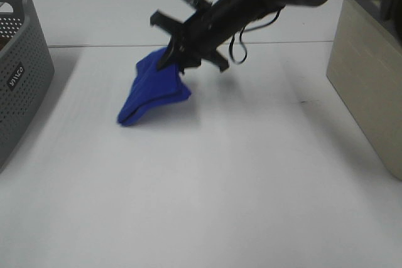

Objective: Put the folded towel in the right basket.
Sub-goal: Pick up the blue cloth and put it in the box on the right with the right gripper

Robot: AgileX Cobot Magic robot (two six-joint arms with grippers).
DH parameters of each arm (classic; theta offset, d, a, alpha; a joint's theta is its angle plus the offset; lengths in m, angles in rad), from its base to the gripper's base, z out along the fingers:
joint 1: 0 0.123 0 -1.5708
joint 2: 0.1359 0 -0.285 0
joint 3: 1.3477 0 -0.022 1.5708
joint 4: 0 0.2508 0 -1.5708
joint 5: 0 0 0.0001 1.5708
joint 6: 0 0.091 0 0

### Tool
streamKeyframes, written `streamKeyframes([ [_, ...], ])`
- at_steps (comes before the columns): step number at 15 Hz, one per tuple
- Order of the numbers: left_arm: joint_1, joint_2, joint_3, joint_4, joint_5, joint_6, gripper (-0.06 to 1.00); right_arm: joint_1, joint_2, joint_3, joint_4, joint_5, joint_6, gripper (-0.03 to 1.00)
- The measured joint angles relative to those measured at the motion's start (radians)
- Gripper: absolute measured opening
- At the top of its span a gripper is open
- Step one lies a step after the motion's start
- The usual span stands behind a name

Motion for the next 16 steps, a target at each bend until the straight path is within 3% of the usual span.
streamKeyframes([
  [2, 0.0, 0.0, 0.0, 0.0, 0.0, 0.0, 0.99, -0.073, -0.062, -0.086, -0.022, 0.077, 0.0, 0.12],
  [4, 0.0, 0.0, 0.0, 0.0, 0.0, 0.0, 0.99, -0.21, -0.182, -0.169, -0.102, 0.173, 0.002, 0.12],
  [9, 0.0, 0.0, 0.0, 0.0, 0.0, 0.0, 0.99, -0.525, -0.43, -0.189, -0.398, 0.308, 0.005, 0.12],
  [13, 0.0, 0.0, 0.0, 0.0, 0.0, 0.0, 0.99, -0.652, -0.5, -0.134, -0.595, 0.317, 0.02, 0.12],
  [16, 0.0, 0.0, 0.0, 0.0, 0.0, 0.0, 0.99, -0.653, -0.5, 0.012, -0.709, 0.324, 0.03, 0.12],
])
